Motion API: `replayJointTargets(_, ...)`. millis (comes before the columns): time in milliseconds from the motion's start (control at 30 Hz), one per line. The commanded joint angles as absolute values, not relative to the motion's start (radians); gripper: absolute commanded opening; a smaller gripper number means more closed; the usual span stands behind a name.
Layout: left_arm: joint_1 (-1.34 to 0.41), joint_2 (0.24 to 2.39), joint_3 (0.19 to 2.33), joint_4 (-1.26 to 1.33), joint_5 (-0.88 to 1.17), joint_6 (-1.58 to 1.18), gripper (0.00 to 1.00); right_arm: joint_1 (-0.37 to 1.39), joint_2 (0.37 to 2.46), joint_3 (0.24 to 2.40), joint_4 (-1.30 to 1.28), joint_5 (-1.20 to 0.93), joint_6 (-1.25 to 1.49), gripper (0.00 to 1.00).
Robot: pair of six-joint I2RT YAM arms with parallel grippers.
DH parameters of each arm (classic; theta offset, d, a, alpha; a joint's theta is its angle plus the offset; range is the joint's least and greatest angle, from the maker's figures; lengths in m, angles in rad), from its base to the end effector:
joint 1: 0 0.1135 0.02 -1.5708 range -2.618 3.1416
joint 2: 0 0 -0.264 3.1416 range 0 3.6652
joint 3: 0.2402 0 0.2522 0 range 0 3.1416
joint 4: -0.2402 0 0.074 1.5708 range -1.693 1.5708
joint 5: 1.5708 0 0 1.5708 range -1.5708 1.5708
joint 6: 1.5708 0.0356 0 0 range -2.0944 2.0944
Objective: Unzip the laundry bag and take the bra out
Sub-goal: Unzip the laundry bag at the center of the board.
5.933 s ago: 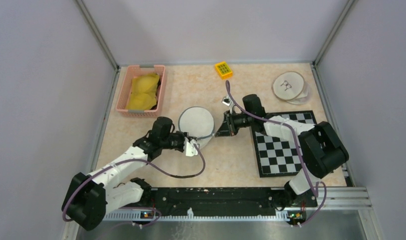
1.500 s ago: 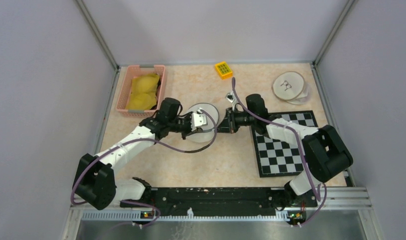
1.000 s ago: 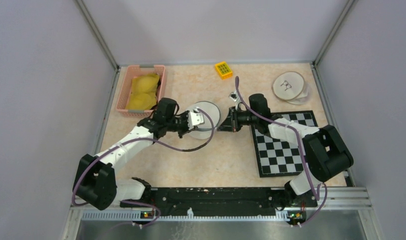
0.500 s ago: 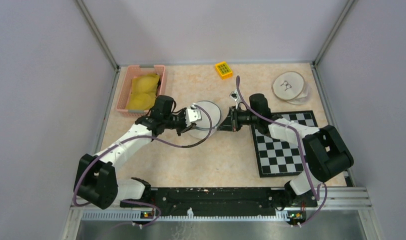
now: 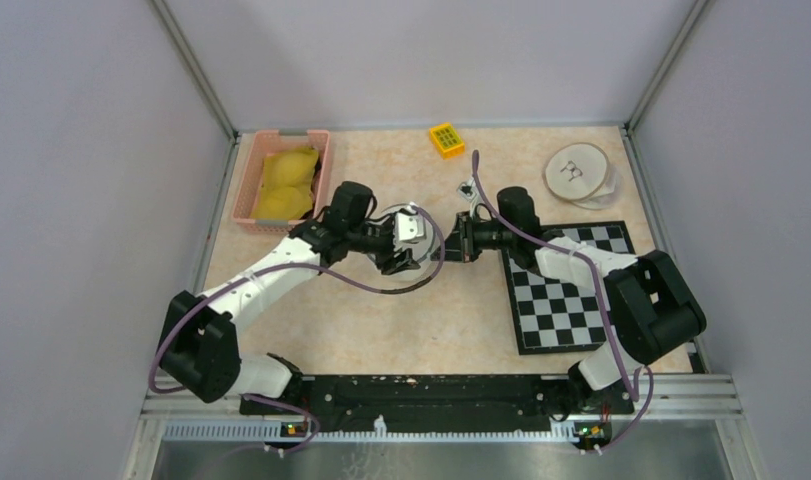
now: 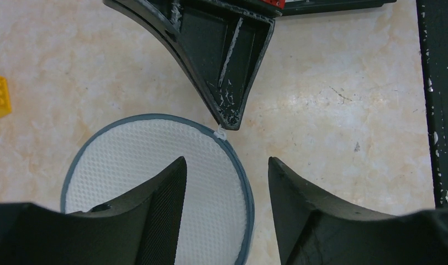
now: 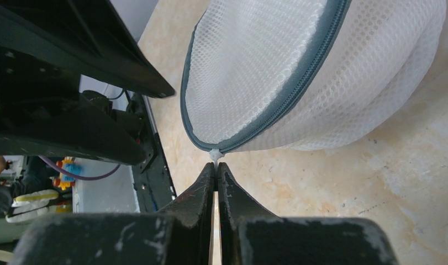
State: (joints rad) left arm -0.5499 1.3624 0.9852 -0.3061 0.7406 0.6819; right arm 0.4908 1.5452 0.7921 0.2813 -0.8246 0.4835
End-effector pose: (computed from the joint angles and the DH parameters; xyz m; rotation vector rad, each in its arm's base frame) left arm 0.2372 -0.1736 0.2740 1.5363 1.4969 -0.7510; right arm 0.2703 0.1741 0.2090 -0.5737 2.1112 1.4226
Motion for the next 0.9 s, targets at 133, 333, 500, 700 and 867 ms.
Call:
replayJointTargets(133,-0.589,1.364,0.912,-0.222,0.644,0.634,0.56,0.5,1.551,0.808,0.334,-0.837,0.503,0.0)
replayJointTargets(333,-0.589,1.384,0.896,-0.247,0.581,0.641,0.25,0.499,1.551,0.813,0.309,-0.838,0.49,0.0)
replayJointTargets(500,-0.59,1.375,0.912,-0.323,0.523,0.685,0.0,0.478,1.544,0.808,0.286,-0.831,0.463,0.0)
replayJointTargets(700,-0.582,1.317,0.865,-0.345,0.485,0.779,0.0,0.451,1.528,0.793,0.259,-0.822,0.414,0.0)
replayJointTargets(867,-0.562,1.273,0.841,-0.361,0.487,0.863,0.0,0.424,1.526,0.792,0.25,-0.815,0.397,0.0)
